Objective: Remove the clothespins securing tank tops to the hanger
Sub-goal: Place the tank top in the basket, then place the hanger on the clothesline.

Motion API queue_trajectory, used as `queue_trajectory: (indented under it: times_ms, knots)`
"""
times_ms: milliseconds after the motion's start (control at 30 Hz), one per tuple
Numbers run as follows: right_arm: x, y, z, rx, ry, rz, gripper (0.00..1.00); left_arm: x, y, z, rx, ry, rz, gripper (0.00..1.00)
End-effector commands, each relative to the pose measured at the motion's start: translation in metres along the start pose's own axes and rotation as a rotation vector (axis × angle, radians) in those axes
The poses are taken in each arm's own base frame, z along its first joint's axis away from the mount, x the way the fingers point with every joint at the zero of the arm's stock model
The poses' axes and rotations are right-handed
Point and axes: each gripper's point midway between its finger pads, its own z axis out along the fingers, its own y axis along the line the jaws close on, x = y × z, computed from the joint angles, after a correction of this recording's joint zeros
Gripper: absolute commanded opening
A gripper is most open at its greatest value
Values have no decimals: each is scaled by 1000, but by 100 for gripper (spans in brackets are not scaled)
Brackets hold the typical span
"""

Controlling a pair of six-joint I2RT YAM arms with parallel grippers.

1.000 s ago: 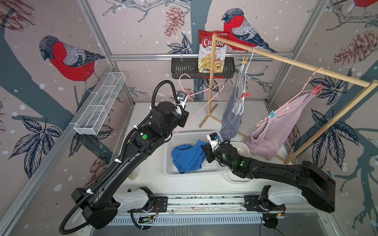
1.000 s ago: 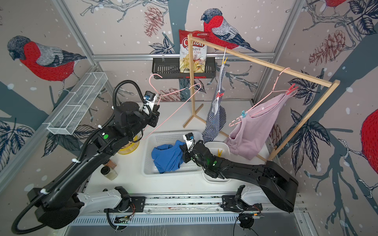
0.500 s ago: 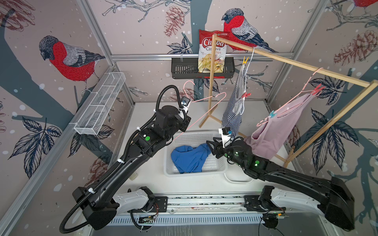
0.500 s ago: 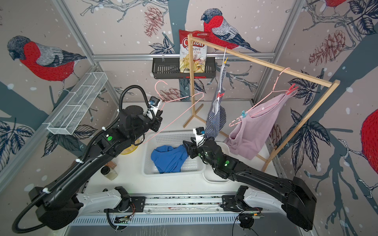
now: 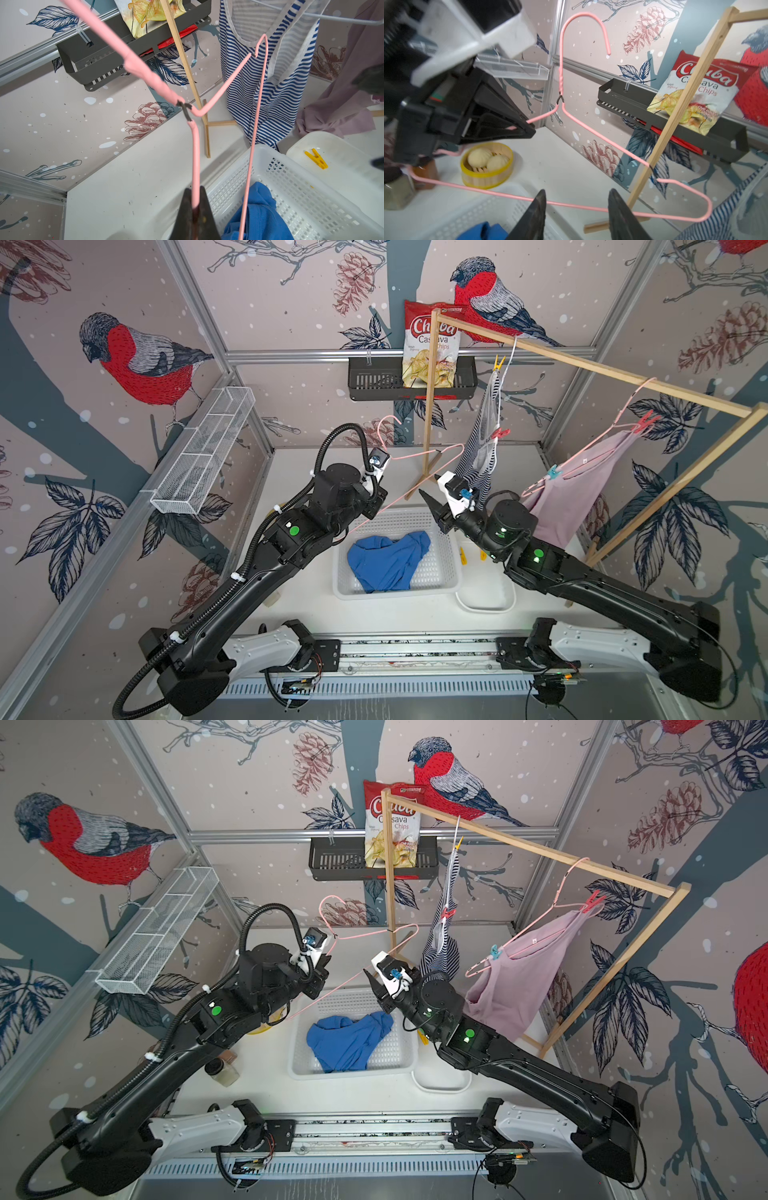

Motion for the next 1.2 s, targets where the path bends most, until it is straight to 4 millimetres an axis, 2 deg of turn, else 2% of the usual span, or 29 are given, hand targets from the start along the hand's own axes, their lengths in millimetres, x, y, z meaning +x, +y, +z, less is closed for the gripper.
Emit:
queue_trajectory:
  times_ms: [0,200,533,567,833,967,1033,1100,1167]
  knots:
    - [-13,-11,7,51,-20,-196,46,-3,-1,-7,13,0,25,0]
    - [-18,-12,16,45,-27,-280,47,5,-6,-4,35,43,65,0]
    - [-11,-6,40,-30,52,-394,50,8,-20,-4,101,64,104,0]
    - [-3,0,48,-55,76,-406,51,7,-19,-5,102,62,105,0]
    - [2,7,64,-120,89,-446,51,7,-18,-8,99,79,120,0]
    - [12,2,76,-110,111,-472,47,5,-20,-12,112,63,129,0]
    - [13,-3,80,-99,108,-470,40,5,-20,-14,116,57,123,0]
    - [14,-5,82,-92,99,-470,31,5,-27,-18,157,48,114,0]
    - [16,-6,85,-81,96,-484,27,3,-35,-21,209,27,102,0]
